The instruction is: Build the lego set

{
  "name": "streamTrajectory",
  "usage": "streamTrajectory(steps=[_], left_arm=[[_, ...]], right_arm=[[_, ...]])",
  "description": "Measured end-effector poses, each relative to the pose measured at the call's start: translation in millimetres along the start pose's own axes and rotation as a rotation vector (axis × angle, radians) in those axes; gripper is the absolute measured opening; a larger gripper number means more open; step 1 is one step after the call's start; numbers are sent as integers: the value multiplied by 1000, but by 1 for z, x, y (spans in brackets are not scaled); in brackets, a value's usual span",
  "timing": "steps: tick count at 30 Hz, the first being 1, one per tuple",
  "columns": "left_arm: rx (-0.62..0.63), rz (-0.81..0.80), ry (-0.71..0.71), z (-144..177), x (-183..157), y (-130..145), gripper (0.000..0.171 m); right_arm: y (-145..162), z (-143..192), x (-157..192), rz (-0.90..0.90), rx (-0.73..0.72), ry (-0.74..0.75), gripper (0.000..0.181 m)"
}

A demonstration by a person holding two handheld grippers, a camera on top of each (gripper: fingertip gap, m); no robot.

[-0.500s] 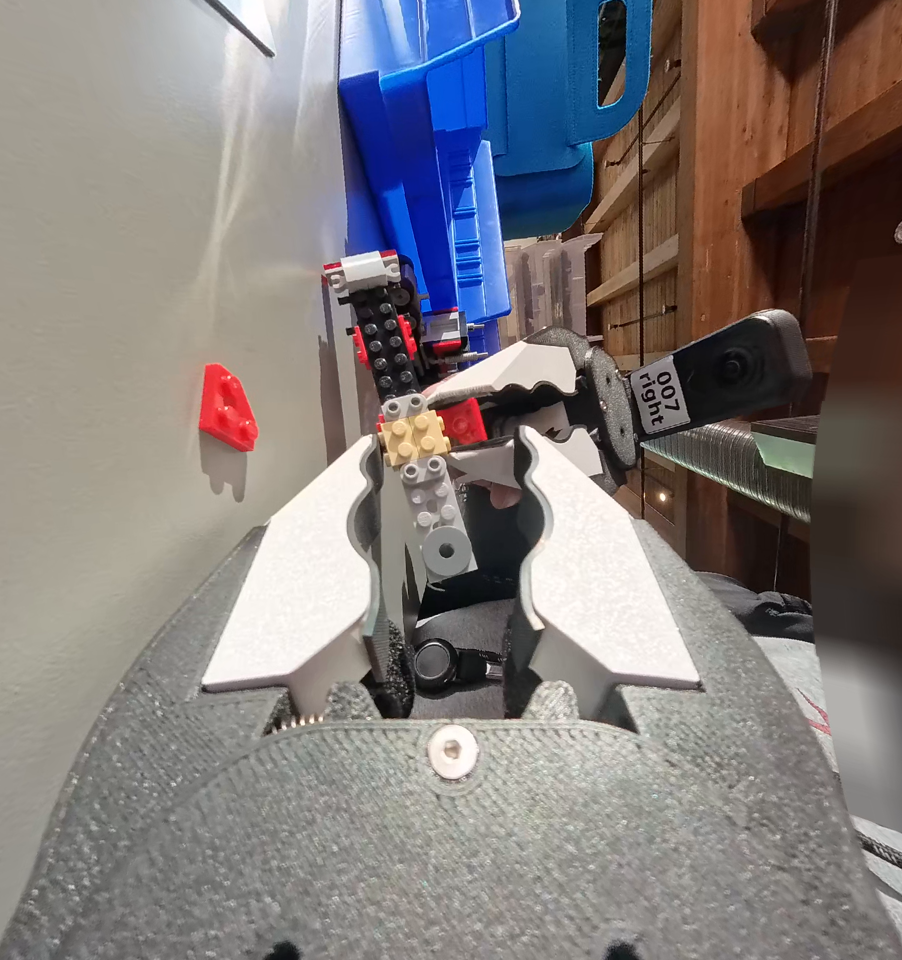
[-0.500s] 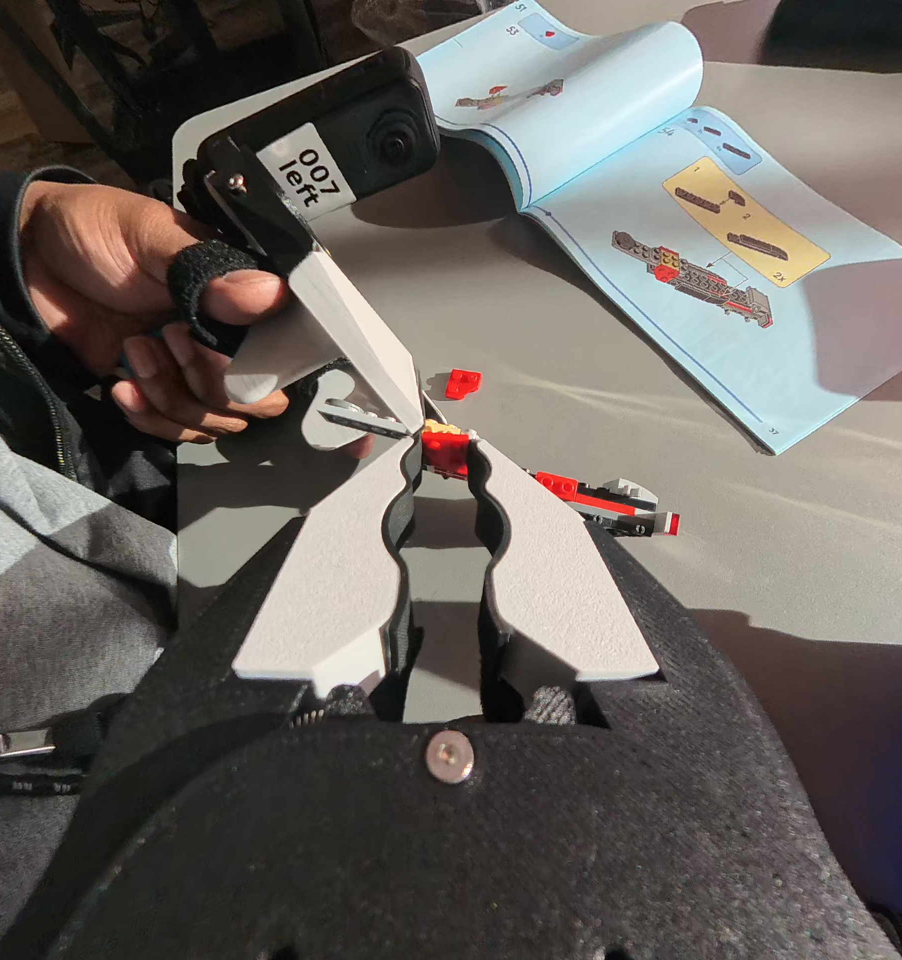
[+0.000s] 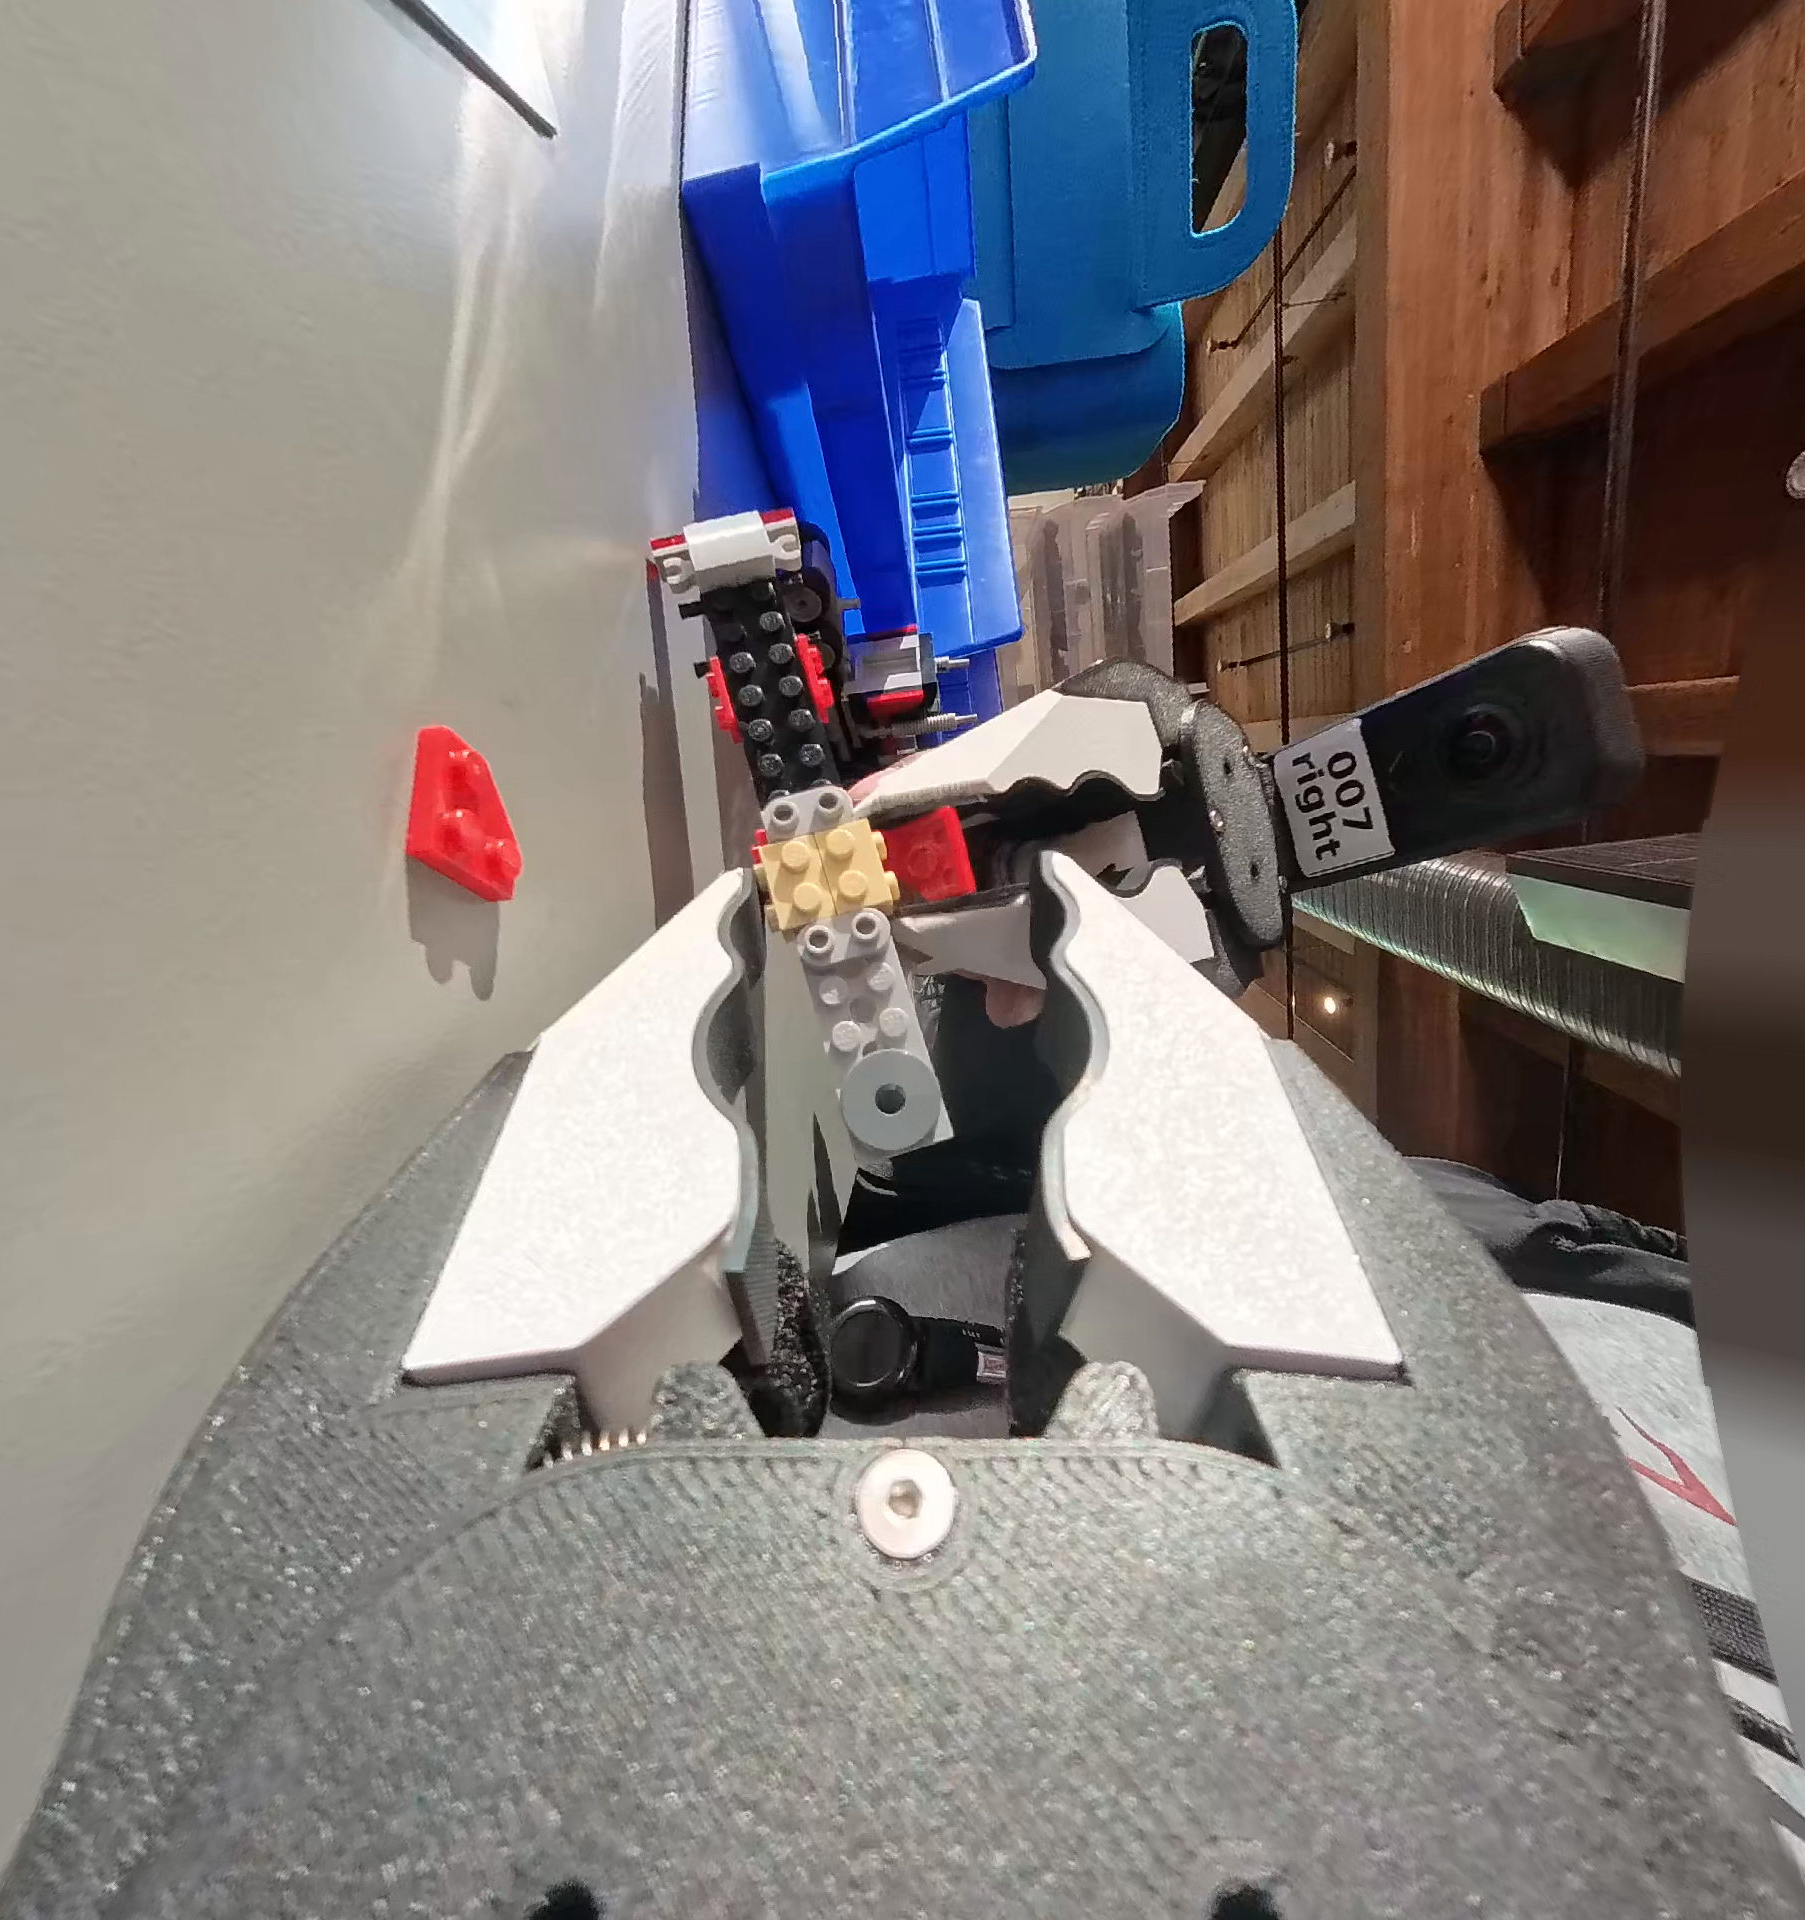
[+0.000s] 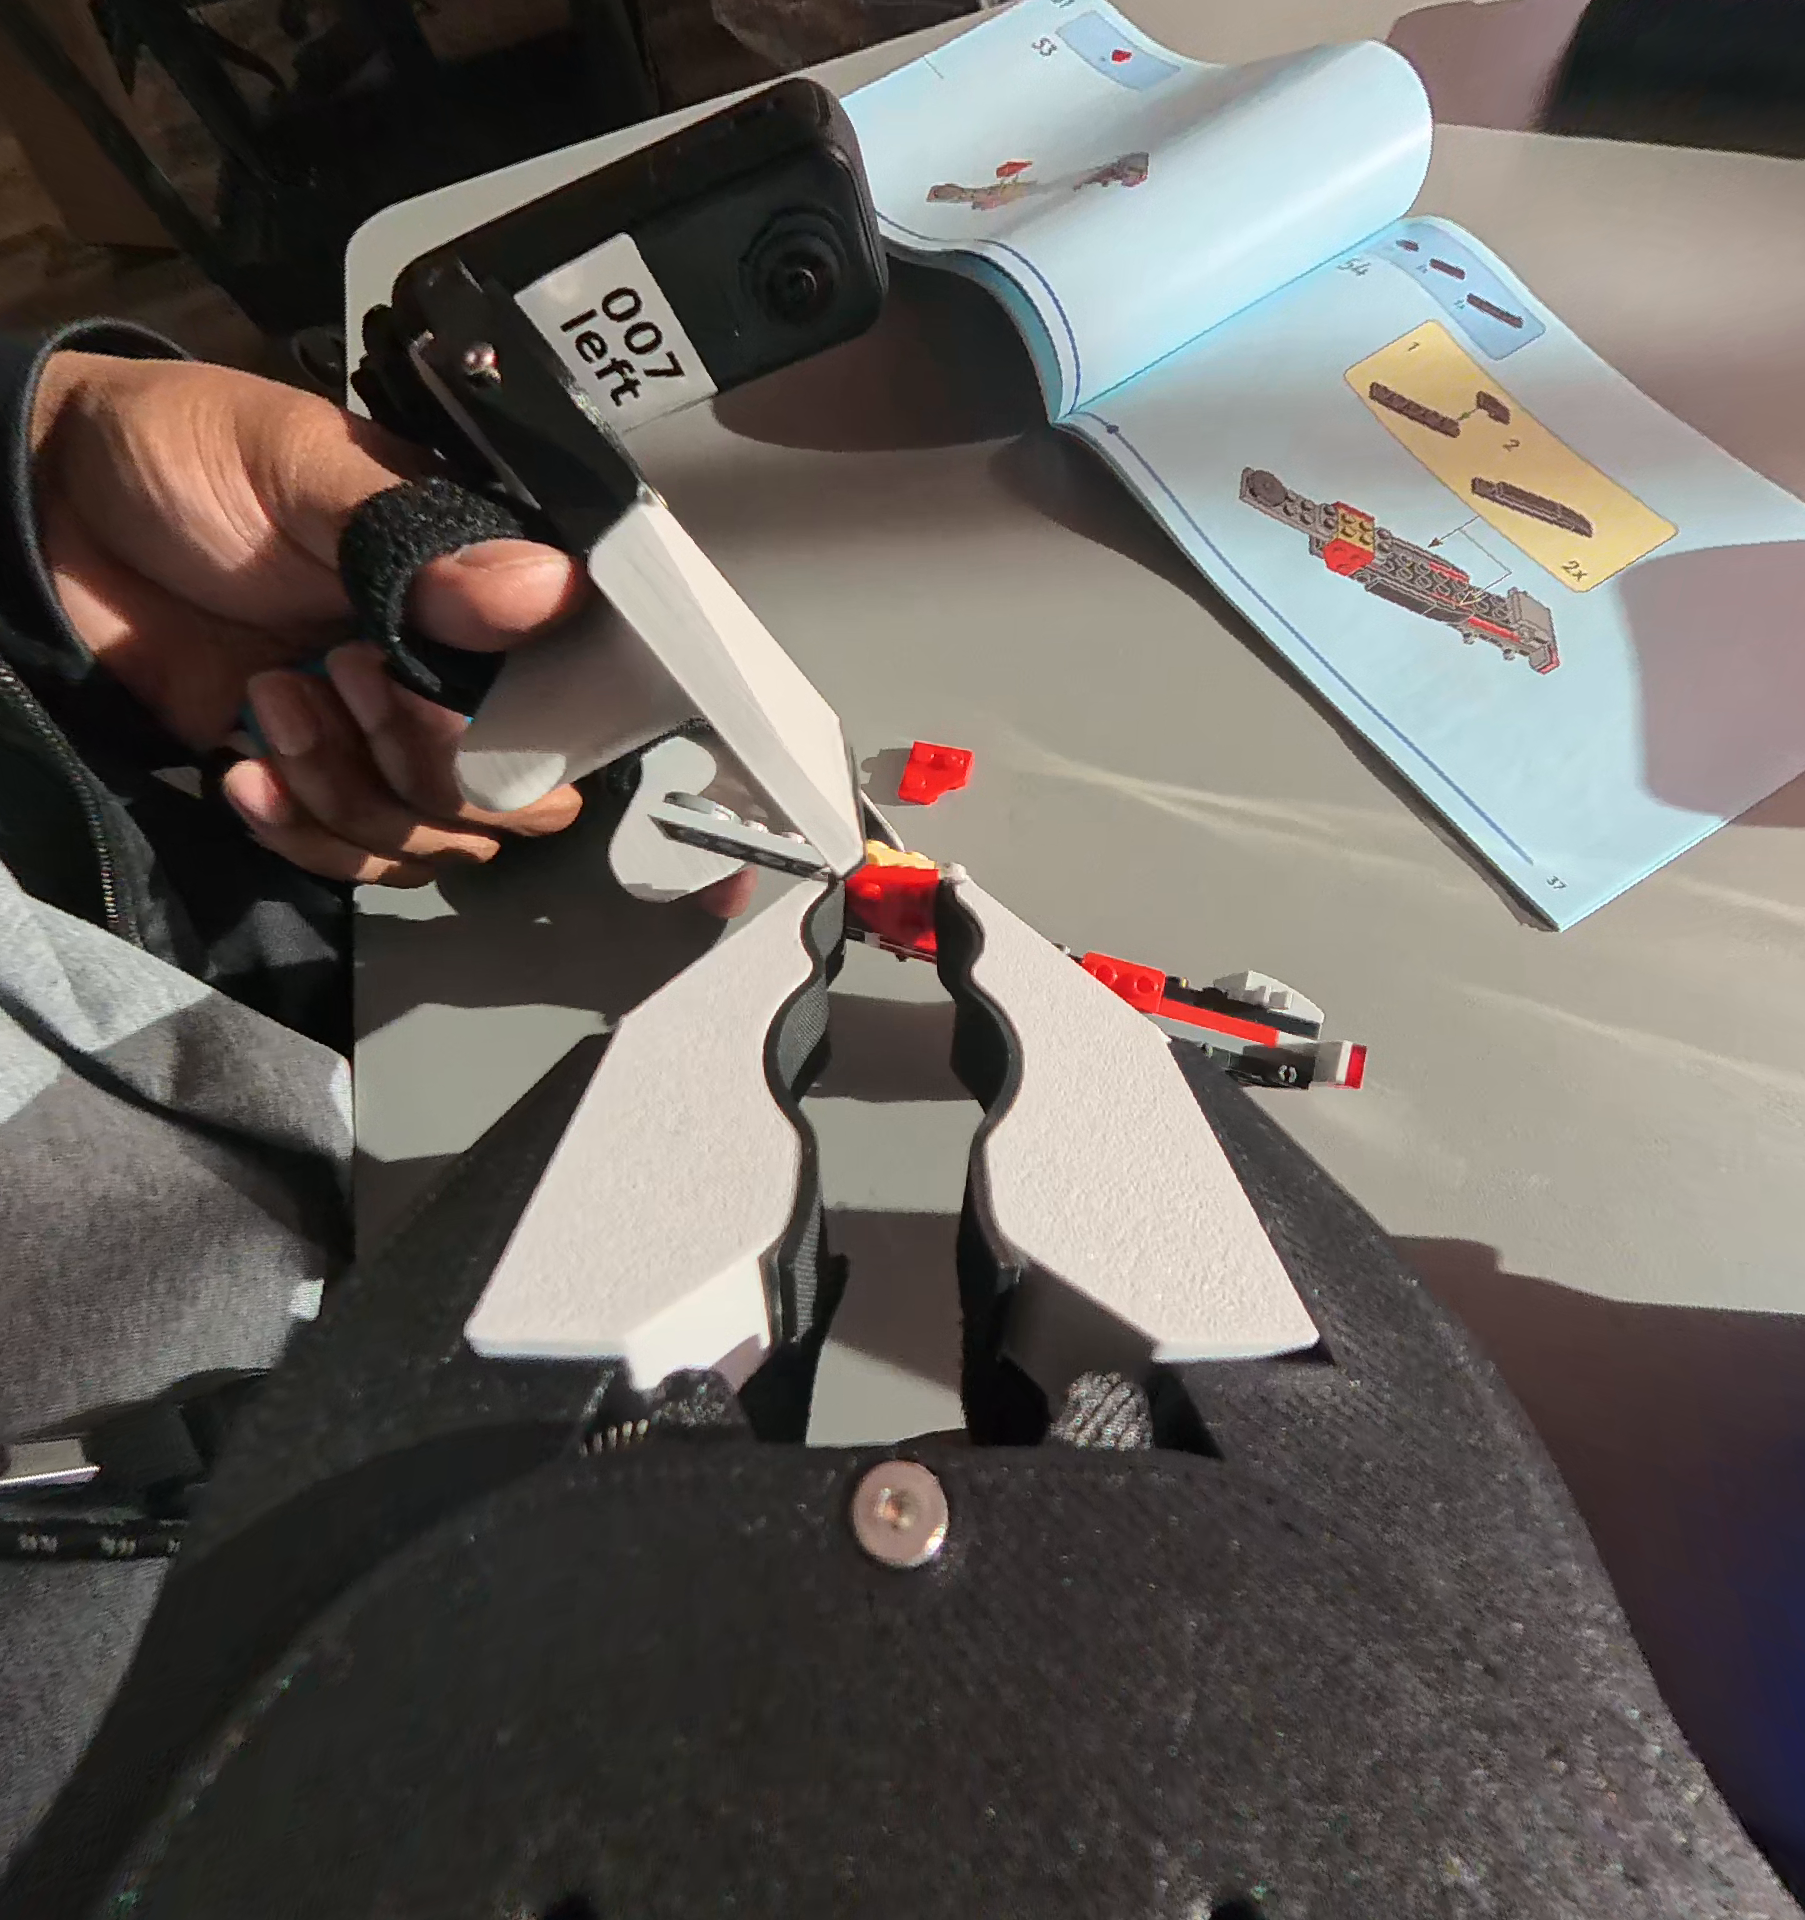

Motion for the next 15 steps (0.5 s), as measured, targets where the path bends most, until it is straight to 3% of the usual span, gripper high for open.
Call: streamTrajectory(steps=[15], left_arm=[[-3,2,-1,1,0,0,49]], right_arm=[[-2,0,2,14,2,9,19]])
Point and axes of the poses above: each gripper's, where its closed fingertips meet, z back along the fingers, y out of its underside, x = y × z across the jaws, the point moved 3 cm from there along z, back along the fingers, and after that the axes turned 4 degrees about x, right-handed, at the moved point
